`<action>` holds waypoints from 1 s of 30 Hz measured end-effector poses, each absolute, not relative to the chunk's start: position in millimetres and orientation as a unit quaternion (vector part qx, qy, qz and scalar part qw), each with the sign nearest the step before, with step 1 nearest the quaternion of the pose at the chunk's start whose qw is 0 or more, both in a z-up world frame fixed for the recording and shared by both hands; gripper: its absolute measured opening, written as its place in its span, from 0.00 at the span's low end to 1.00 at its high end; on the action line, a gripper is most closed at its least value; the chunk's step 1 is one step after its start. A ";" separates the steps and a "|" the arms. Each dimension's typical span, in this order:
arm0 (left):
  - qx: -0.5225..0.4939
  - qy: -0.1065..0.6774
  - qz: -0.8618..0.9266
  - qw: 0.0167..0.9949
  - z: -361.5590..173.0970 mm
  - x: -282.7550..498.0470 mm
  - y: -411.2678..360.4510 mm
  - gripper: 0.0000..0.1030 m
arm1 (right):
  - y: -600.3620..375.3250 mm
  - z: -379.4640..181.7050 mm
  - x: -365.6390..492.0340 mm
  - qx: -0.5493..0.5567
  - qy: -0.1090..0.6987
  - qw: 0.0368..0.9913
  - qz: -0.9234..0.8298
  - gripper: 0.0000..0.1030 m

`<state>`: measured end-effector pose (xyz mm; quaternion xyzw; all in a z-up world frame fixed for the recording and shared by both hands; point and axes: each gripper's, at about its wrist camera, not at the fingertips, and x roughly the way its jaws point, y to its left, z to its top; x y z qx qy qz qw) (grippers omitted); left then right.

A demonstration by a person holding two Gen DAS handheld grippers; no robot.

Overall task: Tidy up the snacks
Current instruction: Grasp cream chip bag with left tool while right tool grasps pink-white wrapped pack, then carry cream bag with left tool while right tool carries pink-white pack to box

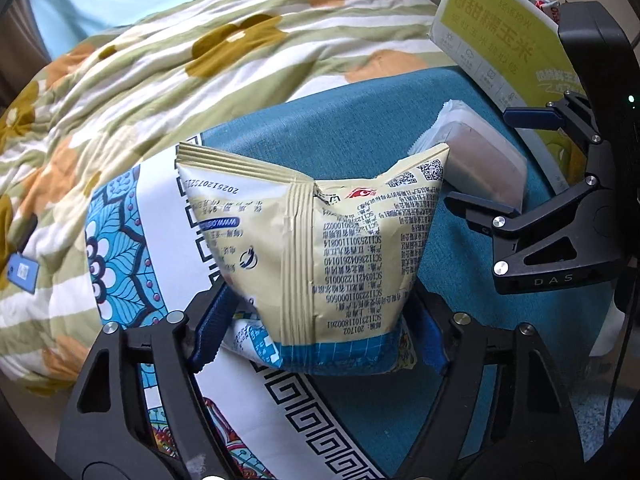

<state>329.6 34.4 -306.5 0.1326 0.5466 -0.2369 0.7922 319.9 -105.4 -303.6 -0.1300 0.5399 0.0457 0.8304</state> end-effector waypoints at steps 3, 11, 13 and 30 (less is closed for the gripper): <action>0.128 0.550 -0.235 0.791 -308.1 332.3 35.6 0.62 | -110.0 -309.3 324.2 -0.130 0.545 0.827 0.044 0.97; 0.113 0.547 -0.224 0.798 -304.5 331.6 44.8 0.52 | -114.9 -320.1 332.0 -0.098 0.562 0.820 0.051 0.97; 0.109 0.548 -0.221 0.799 -304.0 331.3 48.5 0.52 | -116.0 -321.2 333.0 -0.086 0.564 0.820 0.050 0.96; 0.089 0.530 -0.217 0.815 -272.1 308.4 68.1 0.51 | -126.4 -316.4 316.7 -0.019 0.562 0.826 0.038 0.59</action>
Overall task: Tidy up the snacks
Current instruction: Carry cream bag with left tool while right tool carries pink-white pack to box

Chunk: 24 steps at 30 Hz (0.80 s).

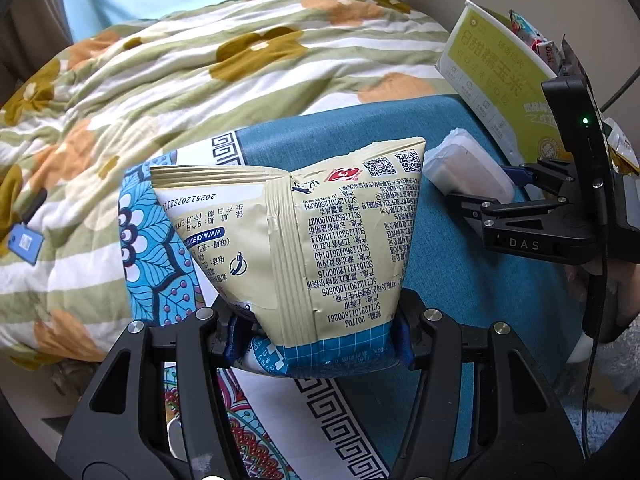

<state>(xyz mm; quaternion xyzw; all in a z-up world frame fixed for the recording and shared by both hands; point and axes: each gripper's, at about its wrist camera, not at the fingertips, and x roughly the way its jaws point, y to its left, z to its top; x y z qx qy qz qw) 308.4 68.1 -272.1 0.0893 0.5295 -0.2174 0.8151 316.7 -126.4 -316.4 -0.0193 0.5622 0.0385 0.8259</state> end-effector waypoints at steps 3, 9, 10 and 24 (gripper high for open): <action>0.083 0.522 -0.209 0.823 -254.8 302.9 74.4 0.51 | -126.8 -308.3 311.0 -0.002 0.558 0.829 0.034 0.59; 0.069 0.493 -0.198 0.844 -208.7 290.2 86.9 0.51 | -120.3 -265.1 291.0 0.019 0.519 0.854 0.031 0.59; 0.070 0.486 -0.197 0.849 -199.5 287.5 87.8 0.51 | -119.5 -255.3 286.4 0.022 0.508 0.861 0.031 0.59; 0.072 0.426 -0.255 0.865 -109.0 251.9 47.9 0.51 | -126.6 -141.4 210.8 0.078 0.415 0.907 0.003 0.59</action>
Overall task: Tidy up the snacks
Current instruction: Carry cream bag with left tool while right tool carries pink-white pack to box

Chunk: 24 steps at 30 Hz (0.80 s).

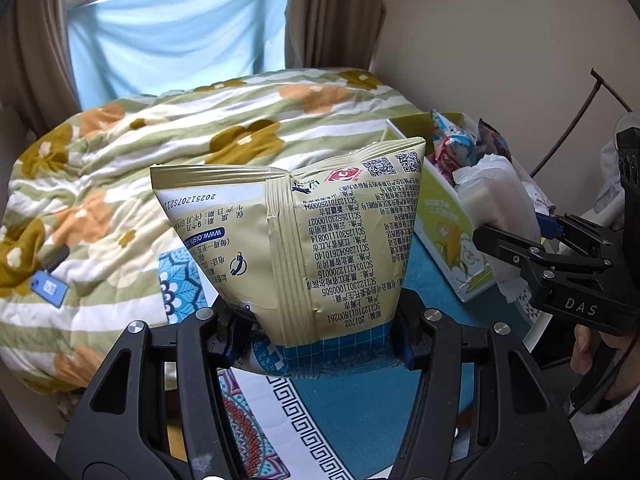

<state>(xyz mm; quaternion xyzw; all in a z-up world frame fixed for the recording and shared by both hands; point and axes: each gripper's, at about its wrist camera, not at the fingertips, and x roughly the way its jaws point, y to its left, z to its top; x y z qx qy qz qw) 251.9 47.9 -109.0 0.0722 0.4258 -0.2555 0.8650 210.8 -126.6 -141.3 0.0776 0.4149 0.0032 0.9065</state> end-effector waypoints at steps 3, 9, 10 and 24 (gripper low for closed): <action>0.074 0.414 -0.264 0.868 -94.7 247.4 22.8 0.51 | -140.9 -127.6 196.1 0.092 0.404 0.910 -0.006 0.59; 0.059 0.395 -0.274 0.875 -72.0 241.9 -45.3 0.51 | -196.9 -100.4 171.9 0.107 0.379 0.919 -0.029 0.59; 0.058 0.394 -0.275 0.875 -70.1 241.7 -61.1 0.51 | -209.0 -96.5 169.3 0.109 0.376 0.920 -0.032 0.59; 0.058 0.446 -0.256 0.856 -107.5 263.6 -264.8 0.58 | -374.1 -79.7 155.4 0.102 0.361 0.926 -0.032 0.59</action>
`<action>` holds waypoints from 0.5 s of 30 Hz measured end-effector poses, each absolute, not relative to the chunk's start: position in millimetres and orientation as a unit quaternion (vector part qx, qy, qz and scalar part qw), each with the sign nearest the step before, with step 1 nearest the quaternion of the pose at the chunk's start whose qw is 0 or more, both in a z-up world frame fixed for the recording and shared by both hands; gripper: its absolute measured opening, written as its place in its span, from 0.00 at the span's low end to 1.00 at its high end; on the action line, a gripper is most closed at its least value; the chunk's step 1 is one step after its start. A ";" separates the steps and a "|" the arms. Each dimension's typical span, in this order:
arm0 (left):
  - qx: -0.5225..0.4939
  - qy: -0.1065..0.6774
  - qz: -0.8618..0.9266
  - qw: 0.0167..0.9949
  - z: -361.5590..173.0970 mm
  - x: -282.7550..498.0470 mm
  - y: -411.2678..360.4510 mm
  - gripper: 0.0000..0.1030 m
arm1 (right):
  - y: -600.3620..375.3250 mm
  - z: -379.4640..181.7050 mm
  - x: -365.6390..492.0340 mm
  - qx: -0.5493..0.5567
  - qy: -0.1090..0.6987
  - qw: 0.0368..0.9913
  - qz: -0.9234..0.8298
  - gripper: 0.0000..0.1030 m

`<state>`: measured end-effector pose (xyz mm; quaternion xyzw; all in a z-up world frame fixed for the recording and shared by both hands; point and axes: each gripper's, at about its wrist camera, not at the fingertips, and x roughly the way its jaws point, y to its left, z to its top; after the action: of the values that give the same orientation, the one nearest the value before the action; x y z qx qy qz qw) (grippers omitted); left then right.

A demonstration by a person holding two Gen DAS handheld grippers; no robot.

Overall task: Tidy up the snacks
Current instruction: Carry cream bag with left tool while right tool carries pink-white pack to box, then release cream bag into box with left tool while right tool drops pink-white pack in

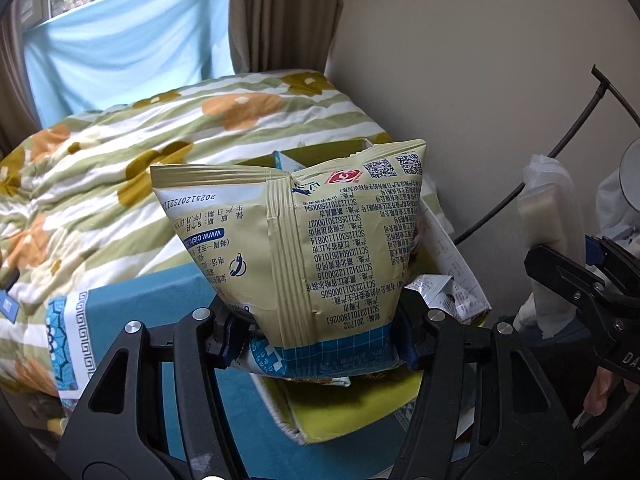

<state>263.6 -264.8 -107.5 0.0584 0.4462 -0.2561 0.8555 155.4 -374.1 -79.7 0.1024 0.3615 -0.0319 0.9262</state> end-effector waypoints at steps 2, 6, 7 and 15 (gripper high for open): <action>0.056 0.457 -0.237 0.856 -117.6 267.6 -273.3 0.97 | -389.2 -81.5 158.9 0.101 0.367 0.925 -0.026 0.59; 0.018 0.458 -0.214 0.862 -121.0 261.9 -261.3 1.00 | -408.2 -86.2 167.9 0.099 0.379 0.920 -0.005 0.59; 0.014 0.459 -0.206 0.864 -121.5 260.7 -255.6 1.00 | -410.0 -88.3 170.8 0.098 0.381 0.919 0.002 0.59; -0.008 0.462 -0.150 0.874 -118.9 241.1 -196.5 1.00 | -409.5 -102.4 184.3 0.107 0.392 0.912 0.051 0.59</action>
<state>241.1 -196.5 -118.9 -0.0084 0.4617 -0.1500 0.8742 184.3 -409.5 -102.4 0.1069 0.3917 0.0508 0.9124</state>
